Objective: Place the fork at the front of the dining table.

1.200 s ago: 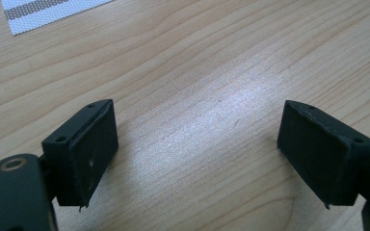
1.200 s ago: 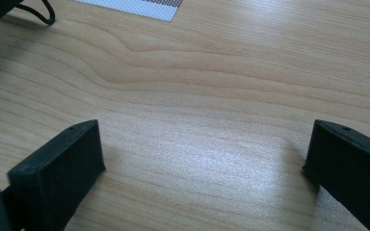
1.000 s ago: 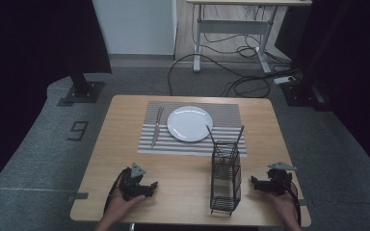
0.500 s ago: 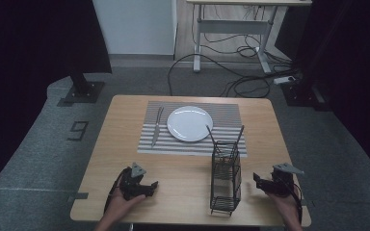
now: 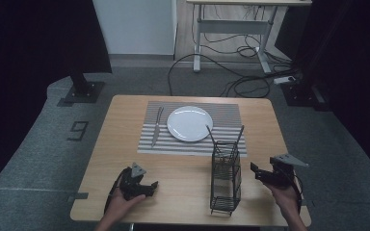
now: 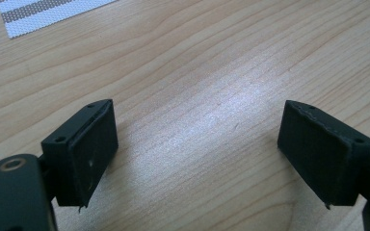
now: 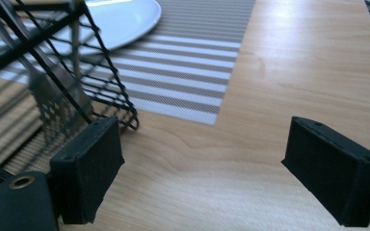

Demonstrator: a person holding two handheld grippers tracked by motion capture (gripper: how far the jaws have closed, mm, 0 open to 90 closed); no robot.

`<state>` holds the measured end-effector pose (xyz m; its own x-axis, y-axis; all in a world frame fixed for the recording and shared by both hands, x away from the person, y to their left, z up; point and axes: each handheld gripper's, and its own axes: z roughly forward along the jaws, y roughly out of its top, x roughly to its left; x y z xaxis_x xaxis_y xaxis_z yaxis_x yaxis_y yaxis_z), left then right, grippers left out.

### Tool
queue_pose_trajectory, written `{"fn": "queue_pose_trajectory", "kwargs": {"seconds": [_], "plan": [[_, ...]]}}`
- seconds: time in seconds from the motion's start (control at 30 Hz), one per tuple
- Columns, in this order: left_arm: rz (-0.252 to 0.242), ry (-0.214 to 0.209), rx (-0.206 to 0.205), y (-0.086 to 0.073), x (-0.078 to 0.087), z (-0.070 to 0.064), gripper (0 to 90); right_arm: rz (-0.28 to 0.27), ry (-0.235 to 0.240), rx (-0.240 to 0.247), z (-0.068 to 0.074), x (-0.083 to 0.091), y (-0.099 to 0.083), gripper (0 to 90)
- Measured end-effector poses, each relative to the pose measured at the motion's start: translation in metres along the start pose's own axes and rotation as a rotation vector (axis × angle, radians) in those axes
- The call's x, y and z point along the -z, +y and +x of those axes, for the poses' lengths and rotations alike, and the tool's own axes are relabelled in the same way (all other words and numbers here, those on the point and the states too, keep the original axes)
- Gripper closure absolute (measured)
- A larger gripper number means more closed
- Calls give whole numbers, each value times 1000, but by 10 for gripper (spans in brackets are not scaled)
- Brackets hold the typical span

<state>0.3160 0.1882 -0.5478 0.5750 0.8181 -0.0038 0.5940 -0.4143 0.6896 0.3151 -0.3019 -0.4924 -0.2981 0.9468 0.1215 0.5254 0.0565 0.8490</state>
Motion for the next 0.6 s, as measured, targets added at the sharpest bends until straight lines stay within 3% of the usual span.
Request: {"fn": "queue_pose_trajectory", "kwargs": {"seconds": [0.6], "plan": [[0, 2, 2, 0, 0, 0, 140, -57, 41, 5, 15, 10, 33, 151]]}}
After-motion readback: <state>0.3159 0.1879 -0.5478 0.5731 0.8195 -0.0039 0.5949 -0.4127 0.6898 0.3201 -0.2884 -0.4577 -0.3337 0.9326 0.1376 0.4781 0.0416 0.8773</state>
